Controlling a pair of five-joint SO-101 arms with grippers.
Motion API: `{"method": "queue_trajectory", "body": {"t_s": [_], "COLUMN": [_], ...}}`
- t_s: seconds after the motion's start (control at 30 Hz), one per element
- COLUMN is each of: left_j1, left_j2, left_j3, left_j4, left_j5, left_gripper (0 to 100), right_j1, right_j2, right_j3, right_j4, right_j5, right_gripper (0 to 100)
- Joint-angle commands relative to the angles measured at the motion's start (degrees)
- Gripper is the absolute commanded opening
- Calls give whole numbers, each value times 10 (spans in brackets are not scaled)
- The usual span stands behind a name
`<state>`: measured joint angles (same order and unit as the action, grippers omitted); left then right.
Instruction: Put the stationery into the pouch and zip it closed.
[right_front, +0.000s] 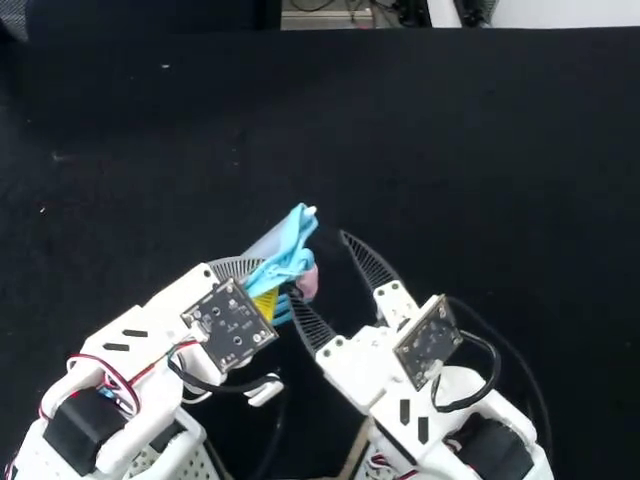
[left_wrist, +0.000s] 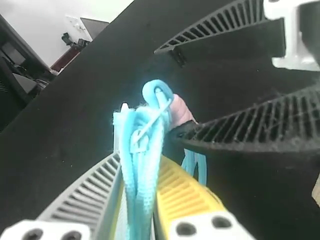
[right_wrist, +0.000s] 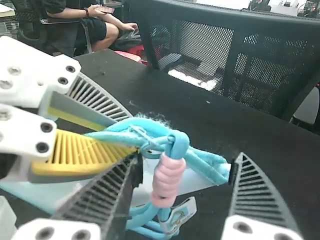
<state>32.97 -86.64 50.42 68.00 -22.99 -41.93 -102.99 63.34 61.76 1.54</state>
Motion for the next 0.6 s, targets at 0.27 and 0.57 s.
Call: {"method": "queue_trajectory", "body": {"t_s": [0.27,0.57], "left_j1": [3,3], "left_j2": [-1,-1], "left_j3": [-5,-3], "left_j4": [-3,-3], "left_j5": [7,8], "left_gripper": [29,29], "right_j1": [-47,-47], "right_j2": [-7,-7], "right_j3": [0,-2], "right_j4": [-6,-18], "right_j5": [0,-1], "right_gripper": [282,282]}}
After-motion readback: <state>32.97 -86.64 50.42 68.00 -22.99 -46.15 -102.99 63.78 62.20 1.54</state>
